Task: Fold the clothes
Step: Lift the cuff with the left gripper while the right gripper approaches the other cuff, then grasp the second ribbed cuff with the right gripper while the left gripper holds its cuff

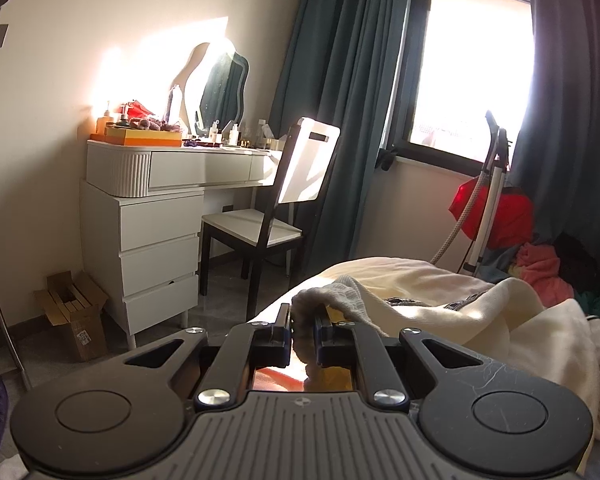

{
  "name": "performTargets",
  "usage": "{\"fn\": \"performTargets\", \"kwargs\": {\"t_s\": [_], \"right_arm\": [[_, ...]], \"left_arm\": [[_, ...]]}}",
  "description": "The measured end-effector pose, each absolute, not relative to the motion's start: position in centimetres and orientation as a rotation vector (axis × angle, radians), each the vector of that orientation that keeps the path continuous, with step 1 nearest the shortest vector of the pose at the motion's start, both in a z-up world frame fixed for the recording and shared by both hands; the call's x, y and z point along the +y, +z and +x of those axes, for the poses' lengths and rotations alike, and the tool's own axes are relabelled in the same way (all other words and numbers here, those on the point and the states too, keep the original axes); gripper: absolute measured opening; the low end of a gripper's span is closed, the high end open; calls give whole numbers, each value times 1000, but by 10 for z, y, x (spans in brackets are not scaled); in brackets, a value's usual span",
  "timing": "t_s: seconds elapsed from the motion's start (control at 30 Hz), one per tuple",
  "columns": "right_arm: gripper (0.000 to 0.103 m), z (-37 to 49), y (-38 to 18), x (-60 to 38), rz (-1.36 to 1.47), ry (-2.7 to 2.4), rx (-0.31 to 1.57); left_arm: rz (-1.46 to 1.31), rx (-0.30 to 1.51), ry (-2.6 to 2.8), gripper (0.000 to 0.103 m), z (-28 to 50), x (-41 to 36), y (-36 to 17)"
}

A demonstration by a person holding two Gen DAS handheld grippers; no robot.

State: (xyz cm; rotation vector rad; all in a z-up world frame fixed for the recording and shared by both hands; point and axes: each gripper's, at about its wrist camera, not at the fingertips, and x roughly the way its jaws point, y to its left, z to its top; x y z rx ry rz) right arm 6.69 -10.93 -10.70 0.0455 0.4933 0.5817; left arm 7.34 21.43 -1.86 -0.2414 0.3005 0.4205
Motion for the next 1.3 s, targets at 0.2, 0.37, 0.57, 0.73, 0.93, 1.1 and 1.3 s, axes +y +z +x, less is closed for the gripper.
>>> {"fn": "performTargets", "kwargs": {"t_s": [0.2, 0.37, 0.57, 0.73, 0.93, 1.1, 1.3], "right_arm": [[61, 68, -98, -121, -8, 405, 485], [61, 68, -111, -129, 42, 481, 545], [61, 41, -96, -100, -75, 627, 379], [60, 51, -116, -80, -183, 581, 464], [61, 61, -115, -110, -117, 322, 492], [60, 62, -116, -124, -94, 270, 584], [15, 59, -130, -113, -97, 358, 640]], "left_arm": [[-319, 253, 388, 11, 63, 217, -8], [-336, 258, 385, 11, 61, 221, -8], [-345, 249, 375, 11, 60, 220, -6], [-351, 242, 370, 11, 59, 220, -6], [-368, 249, 393, 11, 59, 225, -9], [-361, 269, 386, 11, 61, 226, -12], [-409, 373, 364, 15, 66, 241, -24]]}}
